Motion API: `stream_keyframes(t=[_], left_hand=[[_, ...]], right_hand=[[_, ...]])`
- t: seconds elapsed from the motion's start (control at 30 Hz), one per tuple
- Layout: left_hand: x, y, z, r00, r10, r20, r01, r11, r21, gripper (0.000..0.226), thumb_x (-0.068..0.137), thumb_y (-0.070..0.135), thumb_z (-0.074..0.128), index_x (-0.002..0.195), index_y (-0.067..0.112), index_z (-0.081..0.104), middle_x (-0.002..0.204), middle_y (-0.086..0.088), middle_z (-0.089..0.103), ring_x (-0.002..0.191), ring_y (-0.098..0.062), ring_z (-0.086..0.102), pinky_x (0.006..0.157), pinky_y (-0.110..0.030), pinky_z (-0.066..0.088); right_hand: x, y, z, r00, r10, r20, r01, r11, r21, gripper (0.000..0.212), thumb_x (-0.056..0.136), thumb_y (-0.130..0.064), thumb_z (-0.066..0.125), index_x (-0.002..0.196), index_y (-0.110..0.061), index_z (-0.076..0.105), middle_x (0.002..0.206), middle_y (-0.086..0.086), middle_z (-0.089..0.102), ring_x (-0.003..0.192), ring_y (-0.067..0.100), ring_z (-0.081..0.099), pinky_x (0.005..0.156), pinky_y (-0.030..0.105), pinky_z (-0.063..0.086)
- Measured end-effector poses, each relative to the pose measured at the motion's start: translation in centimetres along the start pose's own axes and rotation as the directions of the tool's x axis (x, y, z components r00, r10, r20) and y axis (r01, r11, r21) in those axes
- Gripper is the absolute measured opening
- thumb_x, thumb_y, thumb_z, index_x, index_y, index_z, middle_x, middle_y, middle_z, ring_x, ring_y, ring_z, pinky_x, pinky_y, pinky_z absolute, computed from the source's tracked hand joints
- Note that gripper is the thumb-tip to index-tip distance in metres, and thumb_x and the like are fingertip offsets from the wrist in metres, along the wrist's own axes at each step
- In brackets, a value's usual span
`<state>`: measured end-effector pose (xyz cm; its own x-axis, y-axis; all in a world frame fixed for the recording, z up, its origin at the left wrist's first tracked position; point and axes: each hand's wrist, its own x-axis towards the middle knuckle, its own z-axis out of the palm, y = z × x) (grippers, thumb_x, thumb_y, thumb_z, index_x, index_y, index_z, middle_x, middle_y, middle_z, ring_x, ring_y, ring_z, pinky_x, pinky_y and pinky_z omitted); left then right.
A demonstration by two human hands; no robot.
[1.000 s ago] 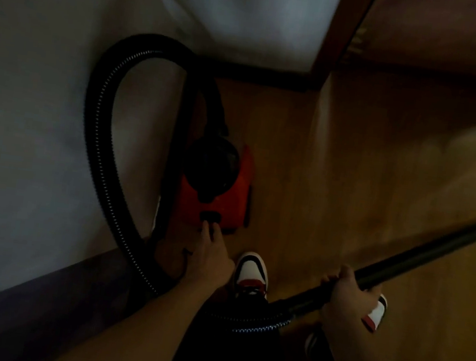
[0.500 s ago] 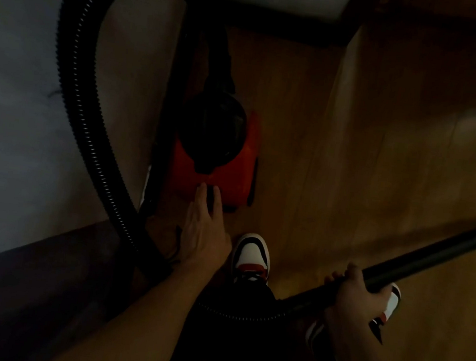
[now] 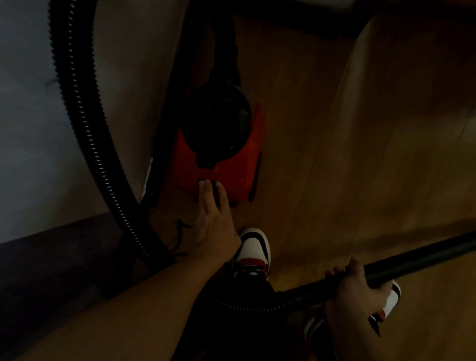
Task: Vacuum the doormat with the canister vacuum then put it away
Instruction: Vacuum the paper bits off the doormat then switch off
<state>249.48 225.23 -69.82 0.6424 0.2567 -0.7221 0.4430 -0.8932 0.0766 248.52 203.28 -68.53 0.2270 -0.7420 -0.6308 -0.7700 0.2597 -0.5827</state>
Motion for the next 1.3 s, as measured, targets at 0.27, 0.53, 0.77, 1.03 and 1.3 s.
stream_keyframes(t=[0.27,0.53,0.77,1.03,1.3], left_hand=[[-3.5,3.9,-4.2,0.998,0.007,0.065,-0.002,0.997,-0.074,0.092,0.093,0.044,0.057,0.157,0.014,-0.001,0.160,-0.013,0.003,0.141,-0.031,0.028,0.114,-0.039,0.033],[-9.7,15.8,-7.7,0.822,0.280,0.497,-0.084,0.921,-0.379,0.026,0.102,0.037,0.042,0.119,0.027,0.060,0.110,0.007,0.064,0.097,-0.010,0.062,0.089,-0.037,0.052],[-12.5,24.0,-10.2,0.682,0.323,0.656,0.013,0.892,-0.452,0.023,0.105,0.037,0.037,0.121,0.028,0.052,0.113,0.005,0.062,0.096,-0.007,0.061,0.073,-0.023,0.049],[-12.8,29.5,-8.2,0.680,0.294,0.671,-0.101,0.945,-0.312,0.021,0.102,0.040,0.044,0.112,0.023,0.051,0.092,-0.004,0.062,0.056,-0.012,0.057,0.056,-0.027,0.048],[-15.7,35.5,-4.2,0.746,0.444,0.497,-0.345,0.895,-0.282,0.028,0.101,0.048,0.037,0.121,0.030,0.047,0.075,-0.002,0.062,0.047,-0.011,0.054,0.043,-0.024,0.044]], right_hand=[[-0.9,-2.9,-1.6,0.998,0.063,-0.011,-0.062,0.997,0.046,0.038,0.097,-0.011,0.060,0.134,-0.007,0.050,0.083,0.012,0.059,0.050,0.015,0.056,0.044,0.025,0.050],[-1.5,-8.1,-4.5,0.993,0.120,0.021,-0.122,0.987,0.107,0.043,0.096,-0.018,0.066,0.136,-0.021,0.051,0.089,0.017,0.070,0.055,0.026,0.067,0.051,0.036,0.057],[-0.1,-12.4,-7.4,0.980,0.193,0.048,-0.194,0.981,0.026,0.051,0.090,-0.021,0.071,0.137,-0.024,0.052,0.106,0.002,0.069,0.089,0.021,0.068,0.078,0.041,0.058],[6.6,-17.2,-10.3,0.908,0.271,0.319,-0.391,0.823,0.411,0.056,0.097,-0.010,0.060,0.145,-0.032,0.039,0.081,0.010,0.062,0.057,0.018,0.062,0.056,0.033,0.055],[12.6,-18.7,-14.3,0.930,0.184,0.317,-0.306,0.867,0.393,0.065,0.101,-0.018,0.058,0.152,-0.046,0.029,0.087,0.010,0.060,0.048,0.012,0.056,0.048,0.030,0.052]])
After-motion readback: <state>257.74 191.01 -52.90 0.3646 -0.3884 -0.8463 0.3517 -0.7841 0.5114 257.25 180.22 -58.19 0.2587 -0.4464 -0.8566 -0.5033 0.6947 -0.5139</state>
